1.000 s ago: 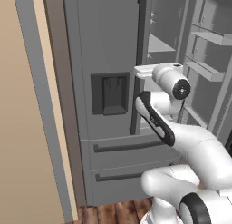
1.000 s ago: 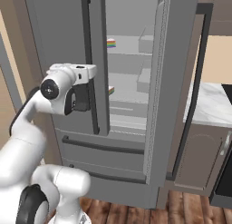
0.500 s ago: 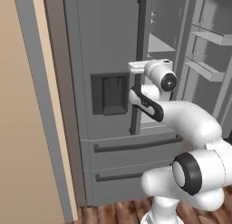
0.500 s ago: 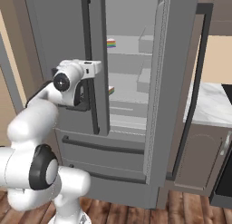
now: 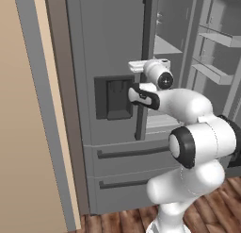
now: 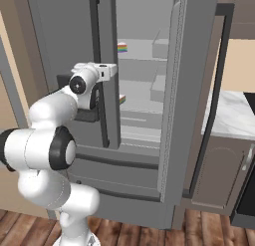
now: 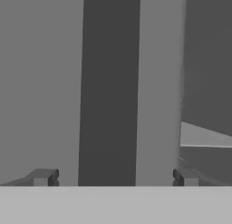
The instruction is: Take the cakes from the fridge and place them on the empty tray on the dining counter.
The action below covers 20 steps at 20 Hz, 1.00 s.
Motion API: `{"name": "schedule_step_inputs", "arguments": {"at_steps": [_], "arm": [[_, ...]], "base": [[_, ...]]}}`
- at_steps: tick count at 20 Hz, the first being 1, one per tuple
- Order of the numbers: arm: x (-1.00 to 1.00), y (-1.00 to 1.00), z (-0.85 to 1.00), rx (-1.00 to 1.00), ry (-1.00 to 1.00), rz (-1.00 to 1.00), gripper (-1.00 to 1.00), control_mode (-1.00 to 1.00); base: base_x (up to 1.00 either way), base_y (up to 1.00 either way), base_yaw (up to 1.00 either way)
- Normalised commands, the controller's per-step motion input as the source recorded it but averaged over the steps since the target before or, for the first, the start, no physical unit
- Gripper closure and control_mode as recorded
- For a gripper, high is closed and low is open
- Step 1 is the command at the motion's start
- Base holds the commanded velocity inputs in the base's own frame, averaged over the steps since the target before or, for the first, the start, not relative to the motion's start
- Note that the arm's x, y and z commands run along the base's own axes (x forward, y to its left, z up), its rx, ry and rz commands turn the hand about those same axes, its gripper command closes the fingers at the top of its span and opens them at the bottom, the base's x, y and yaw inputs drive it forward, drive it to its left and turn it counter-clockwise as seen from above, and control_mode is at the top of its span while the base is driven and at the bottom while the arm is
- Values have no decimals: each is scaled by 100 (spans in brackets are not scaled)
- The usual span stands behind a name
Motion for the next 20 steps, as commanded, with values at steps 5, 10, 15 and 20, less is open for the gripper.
{"name": "schedule_step_inputs", "arguments": {"at_steps": [5,10,15,20], "arm": [[64,0,-5,0,0,0,-100,-100],[64,5,-1,0,2,0,-100,-100],[59,9,0,2,14,0,100,-100],[0,84,-2,12,33,26,100,-100]], "base": [[0,0,0],[0,0,0],[0,0,0],[0,0,0]]}}
